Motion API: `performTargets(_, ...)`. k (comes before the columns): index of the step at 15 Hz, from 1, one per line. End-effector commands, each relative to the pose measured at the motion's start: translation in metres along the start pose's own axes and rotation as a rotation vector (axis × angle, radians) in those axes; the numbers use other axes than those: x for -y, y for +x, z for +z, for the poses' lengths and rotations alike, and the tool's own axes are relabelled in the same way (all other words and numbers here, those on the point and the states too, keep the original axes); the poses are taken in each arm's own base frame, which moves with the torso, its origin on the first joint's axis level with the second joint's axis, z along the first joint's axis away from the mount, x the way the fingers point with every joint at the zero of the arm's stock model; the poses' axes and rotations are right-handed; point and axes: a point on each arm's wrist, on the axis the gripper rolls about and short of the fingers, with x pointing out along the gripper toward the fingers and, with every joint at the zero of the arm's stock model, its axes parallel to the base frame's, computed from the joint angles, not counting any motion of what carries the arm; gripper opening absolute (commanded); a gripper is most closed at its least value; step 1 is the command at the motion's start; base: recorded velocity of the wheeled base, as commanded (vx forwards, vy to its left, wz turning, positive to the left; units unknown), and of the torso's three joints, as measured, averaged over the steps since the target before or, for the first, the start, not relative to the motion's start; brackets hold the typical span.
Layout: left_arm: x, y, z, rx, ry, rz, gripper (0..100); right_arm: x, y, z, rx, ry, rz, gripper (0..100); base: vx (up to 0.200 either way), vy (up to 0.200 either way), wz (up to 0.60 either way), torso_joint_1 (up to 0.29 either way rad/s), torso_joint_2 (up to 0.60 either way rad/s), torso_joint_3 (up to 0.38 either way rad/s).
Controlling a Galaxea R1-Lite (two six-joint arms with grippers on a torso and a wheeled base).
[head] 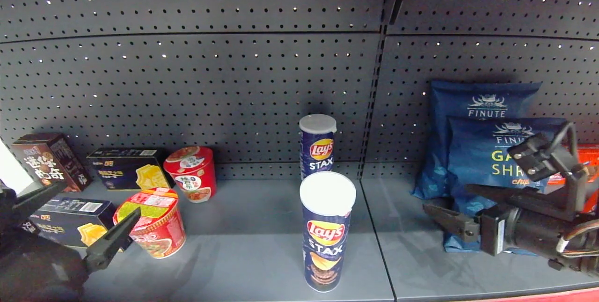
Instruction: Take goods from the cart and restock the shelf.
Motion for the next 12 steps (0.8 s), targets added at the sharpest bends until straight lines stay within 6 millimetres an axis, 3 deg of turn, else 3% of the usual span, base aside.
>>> performTargets(1,-0.006,-0.039,-0.005,0.066,-0.004,0.11,100,0.021,-0.046,-0.001,0.116,0.029,-0.121,100,0.0,0.0,0.0,0.0,0.0,0.0)
performTargets(4,-0.002,-0.07,-0.022,0.088,-0.008,0.191,100,0.032,-0.089,-0.026,0.167,0.047,-0.278,100,0.0,0.0,0.0,0.0,0.0,0.0)
performTargets(8,0.012,-0.118,-0.057,0.038,-0.037,0.217,100,0.019,-0.15,-0.09,0.186,-0.025,-0.477,100,0.0,0.0,0.0,0.0,0.0,0.0)
performTargets(10,0.019,-0.137,-0.075,0.044,-0.055,0.213,100,0.011,-0.17,-0.113,0.205,-0.018,-0.535,100,0.0,0.0,0.0,0.0,0.0,0.0)
performTargets(11,0.02,-0.141,-0.077,0.047,-0.061,0.202,100,0.006,-0.177,-0.13,0.22,-0.015,-0.558,100,0.0,0.0,0.0,0.0,0.0,0.0)
performTargets(12,0.02,-0.141,-0.076,0.049,-0.061,0.201,100,0.005,-0.178,-0.134,0.228,-0.015,-0.561,100,0.0,0.0,0.0,0.0,0.0,0.0)
